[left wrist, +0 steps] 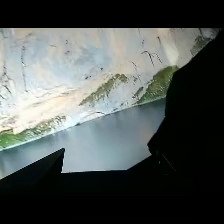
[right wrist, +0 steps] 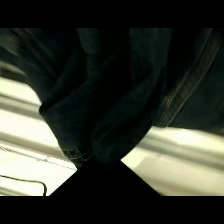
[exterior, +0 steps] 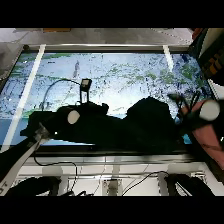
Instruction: Fold the clothes and pants, and hang the long-sleeved shirts on hangers.
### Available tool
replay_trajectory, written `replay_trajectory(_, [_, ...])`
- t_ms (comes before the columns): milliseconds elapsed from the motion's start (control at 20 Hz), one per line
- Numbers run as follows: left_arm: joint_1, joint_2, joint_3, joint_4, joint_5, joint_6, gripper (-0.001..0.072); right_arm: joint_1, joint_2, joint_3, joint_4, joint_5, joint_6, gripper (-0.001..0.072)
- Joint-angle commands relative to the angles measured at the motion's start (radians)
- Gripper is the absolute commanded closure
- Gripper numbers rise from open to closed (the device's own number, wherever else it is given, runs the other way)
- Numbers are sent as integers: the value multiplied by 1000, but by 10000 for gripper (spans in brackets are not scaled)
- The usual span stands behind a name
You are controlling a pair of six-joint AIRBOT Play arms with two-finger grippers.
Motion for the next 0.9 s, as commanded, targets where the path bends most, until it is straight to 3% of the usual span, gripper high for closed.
replay_trajectory(0, [-82, -78, 0, -140, 53, -6, 65, 1, 145, -291, -14, -37, 84, 679])
replay_trajectory(200, [-127, -166, 21, -348, 237, -6, 63, 1, 166, -329, -14, -64, 93, 679])
replay_trajectory(500, [-165, -316, 233, -393, 180, -6, 59, 1, 166, -329, -13, -181, 93, 678])
replay_trajectory(750, [-167, -437, 294, -600, 116, -6, 68, 1, 166, -329, -13, -188, 93, 678])
replay_trajectory(850, [-168, -455, 294, -610, 116, -6, 68, 1, 166, -329, -13, -198, 93, 678])
